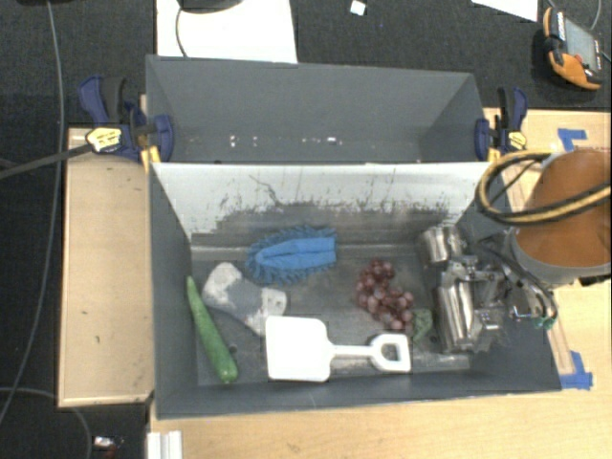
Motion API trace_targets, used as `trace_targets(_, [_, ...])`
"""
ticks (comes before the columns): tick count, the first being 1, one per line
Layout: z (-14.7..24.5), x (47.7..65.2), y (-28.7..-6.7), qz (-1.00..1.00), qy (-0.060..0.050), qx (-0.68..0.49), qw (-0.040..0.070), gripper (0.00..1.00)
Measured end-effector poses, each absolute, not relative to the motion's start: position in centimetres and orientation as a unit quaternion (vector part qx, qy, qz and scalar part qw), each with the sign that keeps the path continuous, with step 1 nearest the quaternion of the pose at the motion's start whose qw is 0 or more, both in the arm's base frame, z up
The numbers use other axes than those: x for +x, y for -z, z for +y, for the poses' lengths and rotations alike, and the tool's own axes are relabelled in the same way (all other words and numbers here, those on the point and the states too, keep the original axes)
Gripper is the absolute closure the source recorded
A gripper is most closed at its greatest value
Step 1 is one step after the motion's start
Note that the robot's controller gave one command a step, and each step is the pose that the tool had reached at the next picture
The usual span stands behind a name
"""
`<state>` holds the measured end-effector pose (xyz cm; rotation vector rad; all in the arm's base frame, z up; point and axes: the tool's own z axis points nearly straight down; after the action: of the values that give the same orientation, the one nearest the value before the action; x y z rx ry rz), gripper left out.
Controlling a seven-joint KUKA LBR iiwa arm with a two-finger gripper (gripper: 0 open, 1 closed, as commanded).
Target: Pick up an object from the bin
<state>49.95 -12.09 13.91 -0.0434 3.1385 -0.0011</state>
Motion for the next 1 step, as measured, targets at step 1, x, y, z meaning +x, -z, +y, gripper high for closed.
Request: trace_targets(1, [-12.09,49.95,-13.91,1.0,0.0,-0.014,0.001,0.0])
